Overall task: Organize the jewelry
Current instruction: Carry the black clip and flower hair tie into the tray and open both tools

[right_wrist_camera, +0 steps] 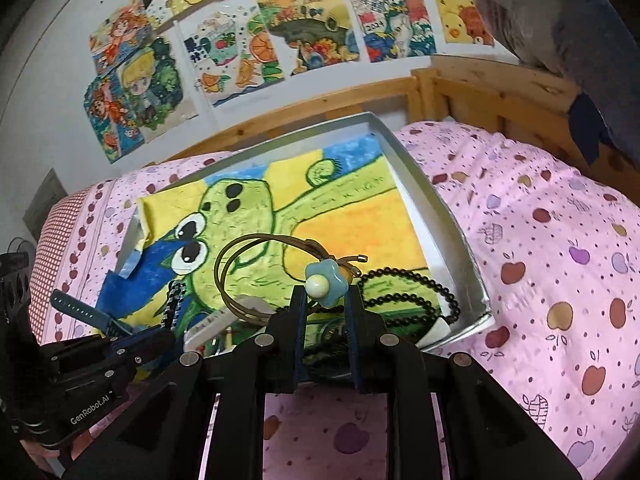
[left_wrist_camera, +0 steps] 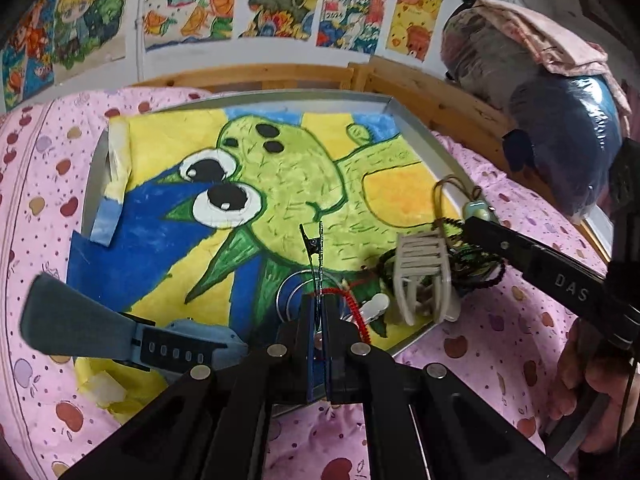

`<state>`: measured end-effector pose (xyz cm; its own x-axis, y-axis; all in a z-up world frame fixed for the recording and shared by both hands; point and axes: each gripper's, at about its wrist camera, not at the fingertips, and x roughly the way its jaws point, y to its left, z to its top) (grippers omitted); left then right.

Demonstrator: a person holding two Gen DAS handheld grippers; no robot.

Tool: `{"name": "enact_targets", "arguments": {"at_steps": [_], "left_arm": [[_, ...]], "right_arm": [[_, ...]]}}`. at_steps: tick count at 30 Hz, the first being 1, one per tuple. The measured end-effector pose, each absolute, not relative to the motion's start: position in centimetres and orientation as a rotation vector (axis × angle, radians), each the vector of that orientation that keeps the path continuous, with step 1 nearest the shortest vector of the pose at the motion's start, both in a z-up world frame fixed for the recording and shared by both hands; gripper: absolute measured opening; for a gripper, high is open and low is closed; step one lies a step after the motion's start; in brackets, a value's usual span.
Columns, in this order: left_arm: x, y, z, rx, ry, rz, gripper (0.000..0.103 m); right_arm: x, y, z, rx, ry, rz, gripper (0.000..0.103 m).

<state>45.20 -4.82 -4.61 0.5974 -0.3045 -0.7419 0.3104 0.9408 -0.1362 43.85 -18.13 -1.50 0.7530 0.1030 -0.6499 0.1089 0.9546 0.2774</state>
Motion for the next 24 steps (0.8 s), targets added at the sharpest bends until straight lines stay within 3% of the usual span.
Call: {"name": "enact_targets", "arguments": {"at_steps": [7, 11, 12, 16, 18, 20, 21, 22, 24], "left_arm": [[45.8, -4.2, -5.0, -0.047, 0.905, -0.343, 0.004], [45.7, -4.3, -4.7, -0.049, 0.906, -0.349, 0.006], [45.6, -4.4, -4.6, -0.049, 0.905, -0.352, 0.009], [45.2, -4.4, -3.9, -0.06, 0.886, -0.355, 0.028], [45.0, -4.3, -3.5, -0.064, 0.871, -0.352, 0.038], [44.6, -4.2, -2.9, -0.07, 0.847, -0.342, 0.057], [44.3, -4.1, -2.5, -0.076, 0.827, -0.332, 0.073], [44.1, -3.9, -2.2, -0.082, 0.808, -0.324, 0.079], [43.6, -3.7, -1.4, -0.094, 0.777, -0.322, 0.079]], "right_arm": [[44.0, -18.5, -1.9, 0.331, 0.739, -0.008, 0.017], [44.0, -18.7, -1.8, 0.337, 0.736, -0.014, 0.038], [44.0, -18.7, -1.7, 0.339, 0.732, -0.014, 0.039], [43.6, -18.8, -1.4, 0.334, 0.726, -0.02, 0.039], [43.3, -18.9, -1.0, 0.33, 0.714, -0.027, 0.051], [42.8, -19.1, -0.4, 0.328, 0.692, -0.033, 0.055], [42.6, -19.2, -0.1, 0.324, 0.684, -0.035, 0.055], [42.4, -19.3, 0.2, 0.32, 0.679, -0.037, 0.055], [42.1, -19.4, 0.7, 0.309, 0.669, -0.042, 0.057]]}}
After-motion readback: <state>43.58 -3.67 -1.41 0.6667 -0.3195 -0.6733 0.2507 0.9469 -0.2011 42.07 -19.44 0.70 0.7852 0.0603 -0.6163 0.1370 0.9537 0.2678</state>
